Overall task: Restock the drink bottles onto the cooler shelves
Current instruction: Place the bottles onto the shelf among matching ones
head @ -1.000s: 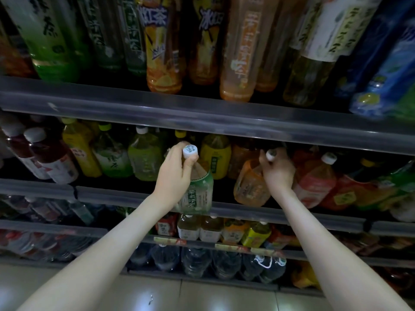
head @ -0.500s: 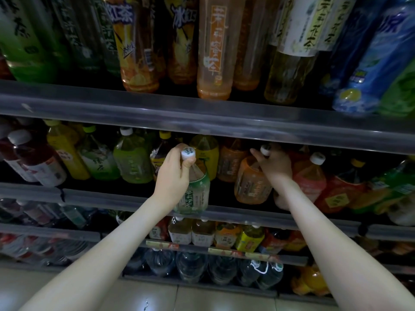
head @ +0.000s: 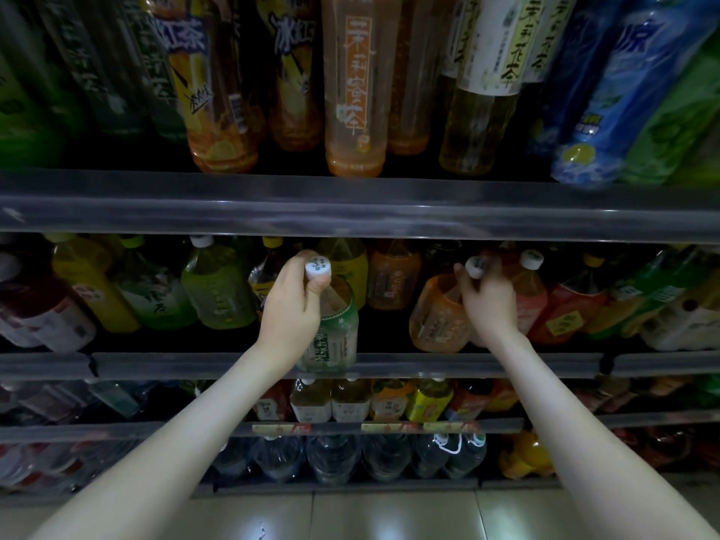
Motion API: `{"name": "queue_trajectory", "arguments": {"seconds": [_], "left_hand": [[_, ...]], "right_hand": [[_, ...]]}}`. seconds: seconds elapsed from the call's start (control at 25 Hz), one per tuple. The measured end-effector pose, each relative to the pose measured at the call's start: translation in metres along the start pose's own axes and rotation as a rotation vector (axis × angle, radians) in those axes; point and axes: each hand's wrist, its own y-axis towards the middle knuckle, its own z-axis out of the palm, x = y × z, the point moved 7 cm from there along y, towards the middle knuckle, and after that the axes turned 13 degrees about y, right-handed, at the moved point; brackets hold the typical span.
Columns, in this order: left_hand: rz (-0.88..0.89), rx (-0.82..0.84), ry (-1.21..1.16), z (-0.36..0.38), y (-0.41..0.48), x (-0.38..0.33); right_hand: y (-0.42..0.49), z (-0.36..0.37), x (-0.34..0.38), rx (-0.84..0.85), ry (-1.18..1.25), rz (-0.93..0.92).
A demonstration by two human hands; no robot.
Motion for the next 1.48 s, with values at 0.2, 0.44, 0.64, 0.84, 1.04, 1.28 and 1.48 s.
{"name": "queue_trajectory", "arguments": {"seconds": [0.2,0.44,0.64,0.84,1.04,1.28,1.48], "left_hand": [[0.014,-0.034,-0.04,-0.015,-0.003,0.005],[0.009,-0.066,-0.027,-0.025,-0.005,0.014],[-0.024,-0.049,-0.039,-0.001,0.001,0.009],[-0.002,-0.026,-0.091,0.054,0.008,-0.031],[0.064,0.041,-0.146,0.124,0.026,-0.08],[0.033,0.06,-0.163,0.183,0.042,-0.094],[0.156,0.056,0.001,0.201,0.064,-0.095]], "right_hand": [[-0.008,0.003,0.006,-0.008,-0.017,0.043],[-0.014,0.001,0.014,-0.006,0.02,0.057],[-0.025,-0.029,0.037,-0.065,0.034,-0.036],[-0.035,-0.074,0.04,-0.107,0.038,-0.078],[-0.037,-0.104,0.018,-0.112,0.018,-0.088],[-0.034,-0.119,-0.001,-0.108,0.004,-0.129],[-0.017,-0.108,-0.004,-0.012,-0.019,-0.148]]}}
